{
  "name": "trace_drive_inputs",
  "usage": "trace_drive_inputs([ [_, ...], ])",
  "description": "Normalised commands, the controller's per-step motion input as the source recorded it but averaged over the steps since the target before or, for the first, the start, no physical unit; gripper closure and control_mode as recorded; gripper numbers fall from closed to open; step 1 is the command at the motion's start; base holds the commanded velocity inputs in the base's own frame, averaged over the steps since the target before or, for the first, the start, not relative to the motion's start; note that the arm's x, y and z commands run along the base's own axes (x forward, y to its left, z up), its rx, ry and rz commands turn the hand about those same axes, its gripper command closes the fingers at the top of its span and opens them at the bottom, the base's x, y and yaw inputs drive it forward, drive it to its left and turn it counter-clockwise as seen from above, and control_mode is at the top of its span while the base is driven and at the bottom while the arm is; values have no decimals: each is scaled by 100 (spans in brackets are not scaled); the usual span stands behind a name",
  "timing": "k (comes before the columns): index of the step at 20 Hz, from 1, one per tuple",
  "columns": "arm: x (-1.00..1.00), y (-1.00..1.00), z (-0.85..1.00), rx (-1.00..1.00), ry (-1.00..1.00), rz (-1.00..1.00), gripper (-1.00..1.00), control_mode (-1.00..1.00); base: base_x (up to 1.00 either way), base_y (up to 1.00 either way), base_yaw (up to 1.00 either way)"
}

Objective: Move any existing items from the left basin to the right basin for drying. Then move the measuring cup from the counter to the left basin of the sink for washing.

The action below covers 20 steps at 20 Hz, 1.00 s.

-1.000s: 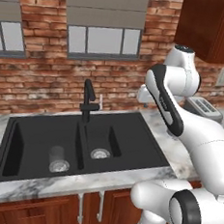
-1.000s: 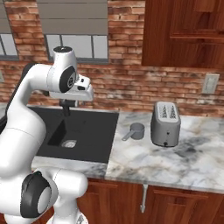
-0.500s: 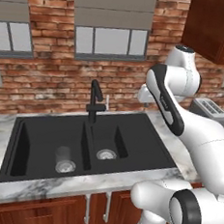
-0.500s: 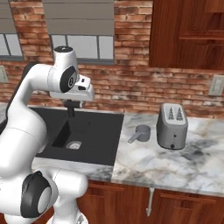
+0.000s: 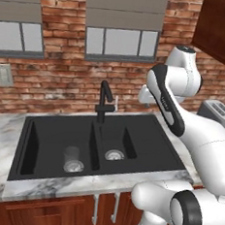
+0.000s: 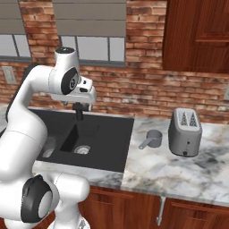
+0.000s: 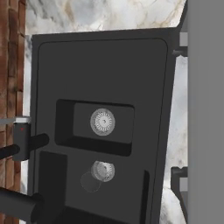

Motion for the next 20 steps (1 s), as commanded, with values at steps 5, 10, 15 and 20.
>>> trace_drive_inputs([
  [5, 0, 0, 0, 0, 0, 0, -100, 100, 2, 0, 4],
  [10, 0, 0, 0, 0, 0, 0, -100, -100, 0, 0, 0],
  [15, -4, 1, 0, 0, 0, 0, -100, -100, 0, 0, 0],
  [20, -29, 23, 0, -1, -1, 0, -100, -100, 0, 0, 0],
])
